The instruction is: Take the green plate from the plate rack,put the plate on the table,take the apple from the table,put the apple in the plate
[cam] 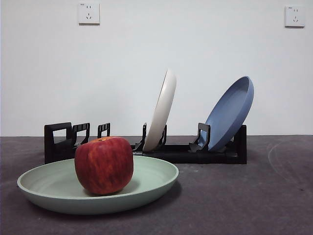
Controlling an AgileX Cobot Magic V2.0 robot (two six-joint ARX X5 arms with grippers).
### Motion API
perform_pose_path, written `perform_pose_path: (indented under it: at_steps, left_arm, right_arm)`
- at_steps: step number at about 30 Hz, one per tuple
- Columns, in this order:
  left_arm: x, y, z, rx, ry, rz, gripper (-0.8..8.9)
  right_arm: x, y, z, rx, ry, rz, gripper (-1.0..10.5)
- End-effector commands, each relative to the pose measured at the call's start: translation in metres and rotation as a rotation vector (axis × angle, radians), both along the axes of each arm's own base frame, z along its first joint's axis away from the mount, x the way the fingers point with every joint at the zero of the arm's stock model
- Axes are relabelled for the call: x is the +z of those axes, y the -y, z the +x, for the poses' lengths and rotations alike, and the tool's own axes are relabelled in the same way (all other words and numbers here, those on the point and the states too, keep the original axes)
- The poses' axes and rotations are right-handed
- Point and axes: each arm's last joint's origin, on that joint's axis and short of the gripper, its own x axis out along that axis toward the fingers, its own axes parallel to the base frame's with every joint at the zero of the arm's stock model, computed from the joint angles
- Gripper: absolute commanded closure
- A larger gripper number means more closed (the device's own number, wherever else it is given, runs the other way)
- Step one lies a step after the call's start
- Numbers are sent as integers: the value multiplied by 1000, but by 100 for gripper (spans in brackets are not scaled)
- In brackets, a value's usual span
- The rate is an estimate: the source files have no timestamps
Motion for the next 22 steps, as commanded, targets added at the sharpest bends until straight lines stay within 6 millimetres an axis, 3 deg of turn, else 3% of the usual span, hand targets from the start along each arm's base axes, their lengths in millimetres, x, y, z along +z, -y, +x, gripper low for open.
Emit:
perform_pose_path:
  at_steps: [1, 14, 22]
  left_arm:
    - [0, 2, 2, -3, 14, 0, 817]
    - [-8, 24, 21, -1, -33, 56, 817]
    - [-6, 11, 32, 121, -23, 32, 817]
  right_arm:
    - [-4, 0, 0, 2, -17, -28, 946]
    - [-4, 0, 0, 2, -17, -28, 946]
    - [-4, 0, 0, 2, -17, -28, 946]
